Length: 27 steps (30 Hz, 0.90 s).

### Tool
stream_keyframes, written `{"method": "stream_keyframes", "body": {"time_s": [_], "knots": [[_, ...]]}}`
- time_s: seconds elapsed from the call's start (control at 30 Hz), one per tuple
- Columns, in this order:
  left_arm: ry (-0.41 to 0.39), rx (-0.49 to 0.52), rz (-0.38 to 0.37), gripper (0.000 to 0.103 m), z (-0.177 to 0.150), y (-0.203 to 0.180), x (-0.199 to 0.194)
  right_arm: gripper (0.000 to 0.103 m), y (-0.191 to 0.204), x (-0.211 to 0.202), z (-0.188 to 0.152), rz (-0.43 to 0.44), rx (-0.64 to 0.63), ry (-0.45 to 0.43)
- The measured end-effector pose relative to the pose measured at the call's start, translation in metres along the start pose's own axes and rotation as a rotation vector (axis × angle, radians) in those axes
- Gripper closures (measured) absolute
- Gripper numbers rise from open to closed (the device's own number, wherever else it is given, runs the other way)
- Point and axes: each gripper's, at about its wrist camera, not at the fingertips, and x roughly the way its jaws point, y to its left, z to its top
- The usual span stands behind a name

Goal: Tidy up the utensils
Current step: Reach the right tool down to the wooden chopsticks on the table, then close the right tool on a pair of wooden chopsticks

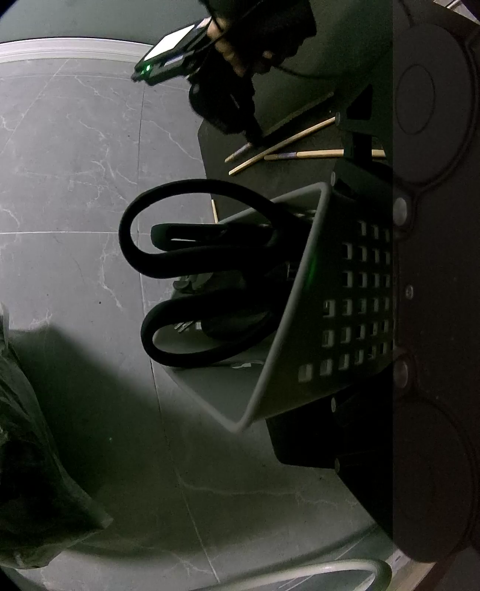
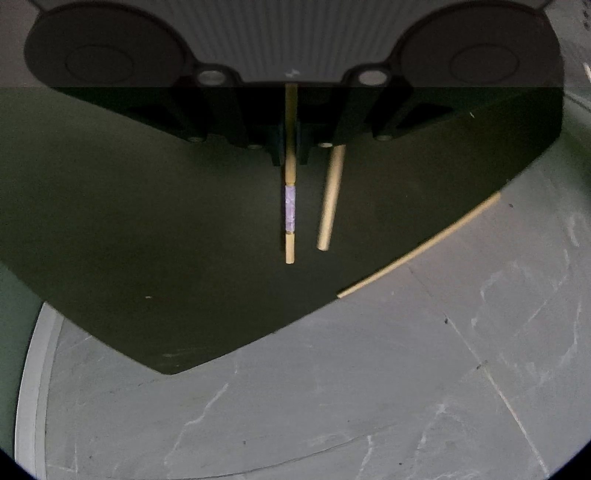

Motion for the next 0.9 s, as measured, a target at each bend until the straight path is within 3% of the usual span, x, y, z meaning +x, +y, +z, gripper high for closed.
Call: {"method": "stream_keyframes", "body": {"time_s": [0.1,0.2,0.27,0.37,0.6,0.73,0.9], "knots": [[0.0,0.0,0.0,0.025,0.0,0.0,0.0,0.094,0.003,0.004,0.004,0.004,0.032,0.003],[0.0,0.0,0.001,0.025,0.0,0.0,0.0,0.084,0.005,0.004,0.004,0.014,0.048,0.002],[0.0,0.0,0.0,0.025,0.0,0.0,0.0,0.074,0.009,0.007,0.004,0.01,0.022,-0.004],[0.0,0.0,-0.001,0.025,0.0,0.0,0.0,0.068,0.019,0.009,0.003,-0.017,-0.056,-0.01],[0.0,0.003,-0.005,0.025,0.001,0.002,0.001,0.067,0.037,0.01,-0.006,-0.1,-0.246,-0.02],[-0.001,0.004,-0.008,0.026,0.001,0.003,0.001,0.083,0.033,0.008,-0.008,-0.116,-0.279,-0.02],[-0.006,-0.001,-0.011,0.026,0.001,0.003,0.002,0.087,0.015,0.001,-0.005,-0.082,-0.314,0.005]]}}
